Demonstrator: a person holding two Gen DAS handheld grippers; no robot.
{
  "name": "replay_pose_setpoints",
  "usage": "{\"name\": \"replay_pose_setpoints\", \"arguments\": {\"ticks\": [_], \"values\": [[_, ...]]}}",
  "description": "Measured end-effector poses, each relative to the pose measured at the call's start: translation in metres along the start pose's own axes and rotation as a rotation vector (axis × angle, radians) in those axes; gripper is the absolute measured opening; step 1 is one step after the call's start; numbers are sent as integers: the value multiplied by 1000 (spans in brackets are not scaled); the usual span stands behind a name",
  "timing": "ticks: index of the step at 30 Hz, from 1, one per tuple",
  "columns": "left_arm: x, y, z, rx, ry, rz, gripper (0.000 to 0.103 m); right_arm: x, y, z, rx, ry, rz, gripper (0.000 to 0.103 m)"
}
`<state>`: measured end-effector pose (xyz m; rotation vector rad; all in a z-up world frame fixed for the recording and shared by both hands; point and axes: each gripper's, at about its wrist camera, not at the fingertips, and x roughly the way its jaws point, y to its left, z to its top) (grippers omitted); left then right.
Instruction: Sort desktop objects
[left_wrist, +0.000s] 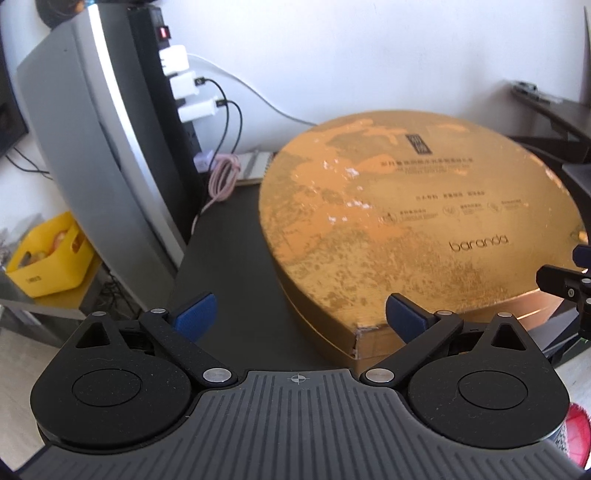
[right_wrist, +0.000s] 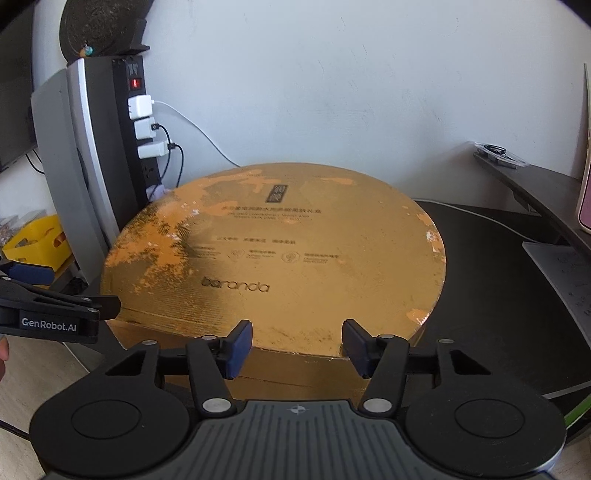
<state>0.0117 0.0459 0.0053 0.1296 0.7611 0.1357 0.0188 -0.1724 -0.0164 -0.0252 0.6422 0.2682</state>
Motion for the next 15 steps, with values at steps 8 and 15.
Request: {"name": "replay_pose_setpoints", "arguments": {"ticks": [8,15], "values": [[-9,-11,-3,23,8,-35,101,-20,-2,7,3,-29,9,58],[-40,-17,1,37,-52,-71,103,-67,-2,21,0,-142,34,94]]}}
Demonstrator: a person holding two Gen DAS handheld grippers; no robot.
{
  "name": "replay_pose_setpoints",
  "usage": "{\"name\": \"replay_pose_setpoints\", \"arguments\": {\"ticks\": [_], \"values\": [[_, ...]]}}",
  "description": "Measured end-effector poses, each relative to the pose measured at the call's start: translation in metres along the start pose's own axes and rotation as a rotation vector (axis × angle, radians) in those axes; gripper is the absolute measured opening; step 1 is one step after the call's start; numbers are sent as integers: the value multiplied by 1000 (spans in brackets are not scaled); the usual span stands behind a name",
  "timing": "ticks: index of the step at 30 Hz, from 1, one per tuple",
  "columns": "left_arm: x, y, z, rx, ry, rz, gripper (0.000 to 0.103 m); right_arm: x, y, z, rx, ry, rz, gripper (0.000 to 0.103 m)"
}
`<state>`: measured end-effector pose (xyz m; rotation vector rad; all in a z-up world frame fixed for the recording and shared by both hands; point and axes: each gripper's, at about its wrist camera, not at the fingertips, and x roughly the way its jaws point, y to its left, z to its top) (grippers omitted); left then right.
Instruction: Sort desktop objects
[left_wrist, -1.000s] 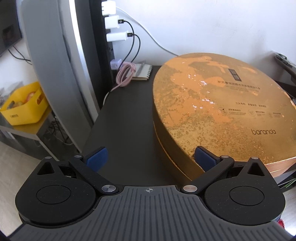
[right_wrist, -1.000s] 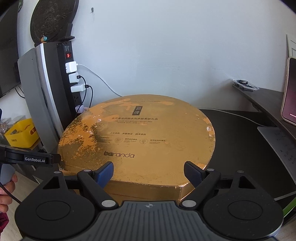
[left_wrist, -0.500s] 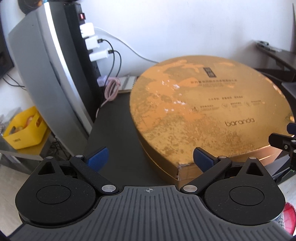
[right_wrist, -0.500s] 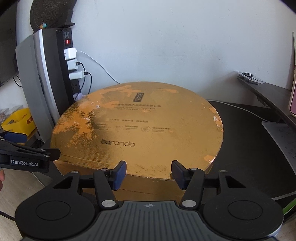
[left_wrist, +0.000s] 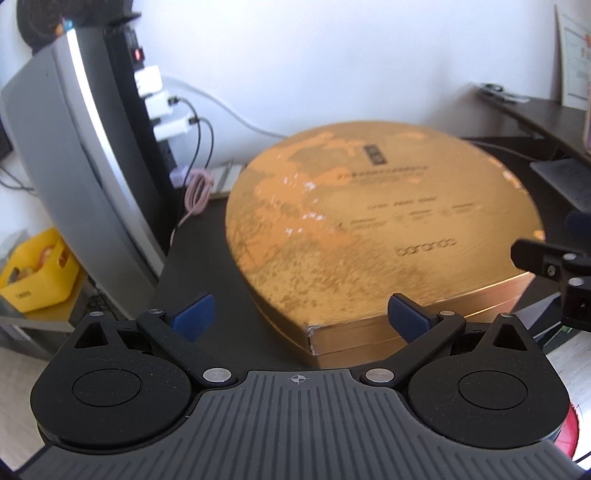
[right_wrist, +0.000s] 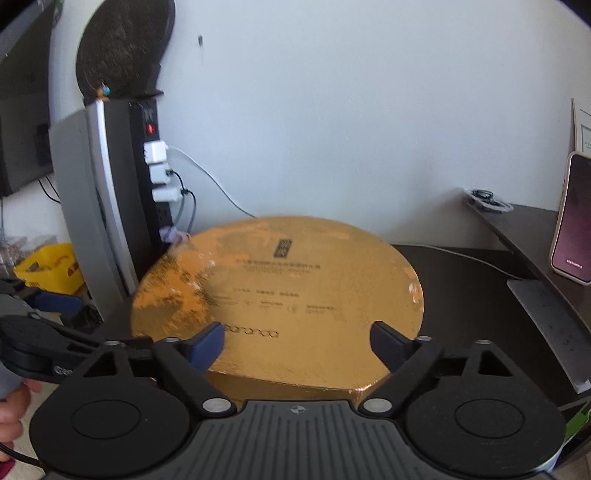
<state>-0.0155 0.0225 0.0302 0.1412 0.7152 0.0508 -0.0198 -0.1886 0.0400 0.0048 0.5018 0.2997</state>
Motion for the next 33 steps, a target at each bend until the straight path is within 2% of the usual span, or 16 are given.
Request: {"name": "replay_pose_setpoints", "arguments": {"ticks": [7,15,33], "values": [[-8,-3,-6,-8,21,-32,103,-4,1,-10,13,25,-24,96],[-11,0,-13,-29,47,-31,103,-6,4,-14,14,34,-40,99],[-17,-3,-20,-21,25,-19,103,-15,4,-21,35,29,-36,101]]}}
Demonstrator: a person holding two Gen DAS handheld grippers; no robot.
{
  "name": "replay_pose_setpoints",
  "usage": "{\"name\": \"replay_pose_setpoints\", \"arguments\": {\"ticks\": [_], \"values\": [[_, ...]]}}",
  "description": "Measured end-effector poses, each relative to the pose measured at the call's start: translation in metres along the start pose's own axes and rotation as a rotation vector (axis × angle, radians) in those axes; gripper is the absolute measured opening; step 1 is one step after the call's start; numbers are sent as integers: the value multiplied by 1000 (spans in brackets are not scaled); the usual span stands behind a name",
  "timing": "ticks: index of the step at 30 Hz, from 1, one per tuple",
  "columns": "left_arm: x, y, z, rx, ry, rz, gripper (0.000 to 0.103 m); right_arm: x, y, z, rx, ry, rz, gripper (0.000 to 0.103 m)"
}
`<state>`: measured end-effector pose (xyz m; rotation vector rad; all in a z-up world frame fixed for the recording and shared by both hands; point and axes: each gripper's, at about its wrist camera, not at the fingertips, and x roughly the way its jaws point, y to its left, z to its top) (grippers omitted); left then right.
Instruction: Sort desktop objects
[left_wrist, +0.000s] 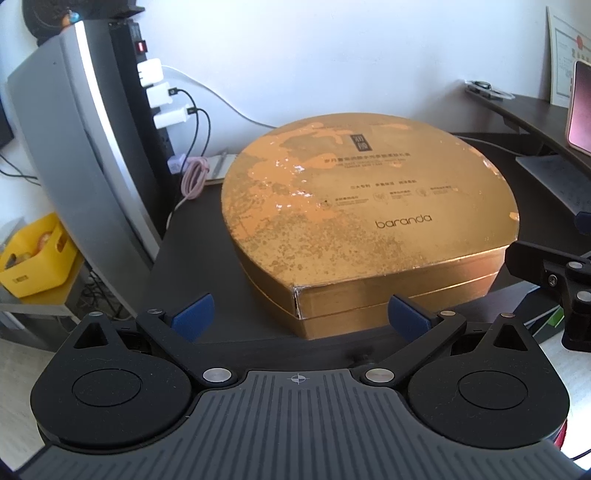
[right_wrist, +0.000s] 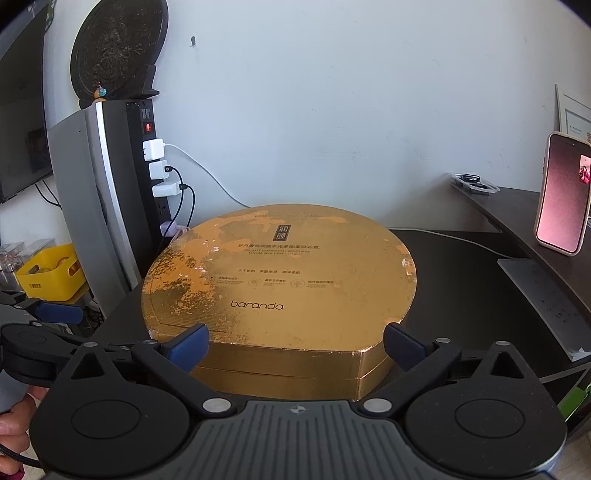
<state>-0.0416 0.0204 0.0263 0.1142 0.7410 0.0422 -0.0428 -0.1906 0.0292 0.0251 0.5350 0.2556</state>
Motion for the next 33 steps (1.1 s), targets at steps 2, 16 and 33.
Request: {"name": "replay_pose_setpoints", "arguments": {"ticks": [2,16,33], "values": [[-1,-1,0,-1,-1,3,103,-2,-1,0,2,-2,0,101],[-16,-12,-3,25,-33,10,103,-13,-6,2,11,-55,-5,102],[-5,-11,-7,30,-15,26,103,-2,-7,-6,46,-19,-10,102]]}}
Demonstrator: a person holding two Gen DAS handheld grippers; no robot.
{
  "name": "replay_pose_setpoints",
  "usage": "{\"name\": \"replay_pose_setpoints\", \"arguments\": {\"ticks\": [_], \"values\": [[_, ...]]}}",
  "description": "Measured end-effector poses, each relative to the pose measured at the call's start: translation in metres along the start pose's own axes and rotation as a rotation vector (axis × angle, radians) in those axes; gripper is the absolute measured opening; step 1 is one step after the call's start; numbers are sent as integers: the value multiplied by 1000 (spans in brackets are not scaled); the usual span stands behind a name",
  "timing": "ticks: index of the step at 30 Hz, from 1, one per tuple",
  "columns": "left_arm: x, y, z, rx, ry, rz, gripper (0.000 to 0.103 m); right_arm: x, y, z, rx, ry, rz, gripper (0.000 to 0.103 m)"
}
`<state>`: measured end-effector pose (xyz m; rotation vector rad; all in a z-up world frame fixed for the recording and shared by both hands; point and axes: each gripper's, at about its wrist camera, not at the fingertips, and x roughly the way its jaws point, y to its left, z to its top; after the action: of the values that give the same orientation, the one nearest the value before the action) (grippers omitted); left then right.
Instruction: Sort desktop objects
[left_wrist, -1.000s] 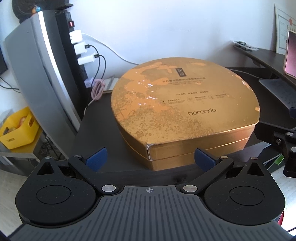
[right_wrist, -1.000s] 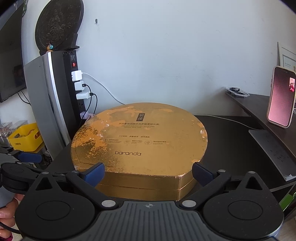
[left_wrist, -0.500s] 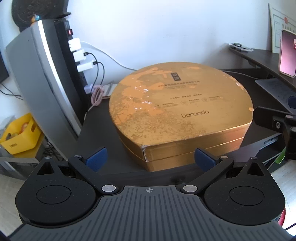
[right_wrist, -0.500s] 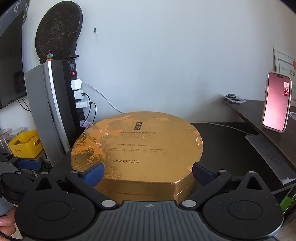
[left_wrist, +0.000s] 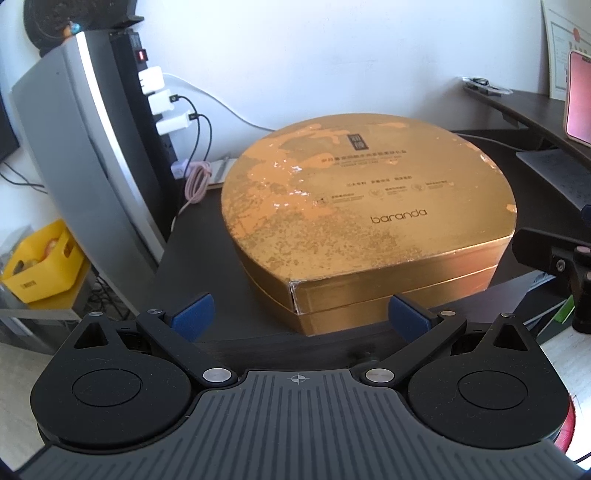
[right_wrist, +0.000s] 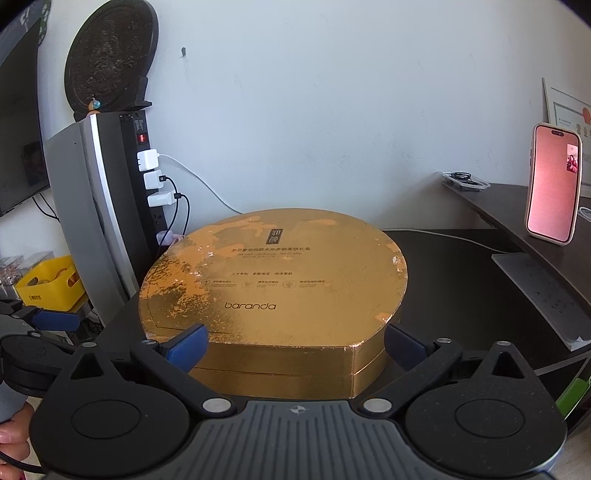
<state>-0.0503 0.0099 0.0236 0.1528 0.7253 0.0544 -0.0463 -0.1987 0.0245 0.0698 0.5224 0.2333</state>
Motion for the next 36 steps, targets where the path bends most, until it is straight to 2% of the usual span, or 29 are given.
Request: {"name": "replay_pose_setpoints", "arguments": {"ticks": [10,19,30,36], "values": [[7,6,7,-31,-8,-1,103,4,-2,6,1,-10,-5,102],[15,-7,14,-2,13,-10,103,12,-20,10,49,-14,7,102],[33,-35,38,-3,50,91,103,45,-58,37,36,-20,121,102],[47,-53,57,-11,83,128,103,62,-85,45,53,-1,111,102]]}}
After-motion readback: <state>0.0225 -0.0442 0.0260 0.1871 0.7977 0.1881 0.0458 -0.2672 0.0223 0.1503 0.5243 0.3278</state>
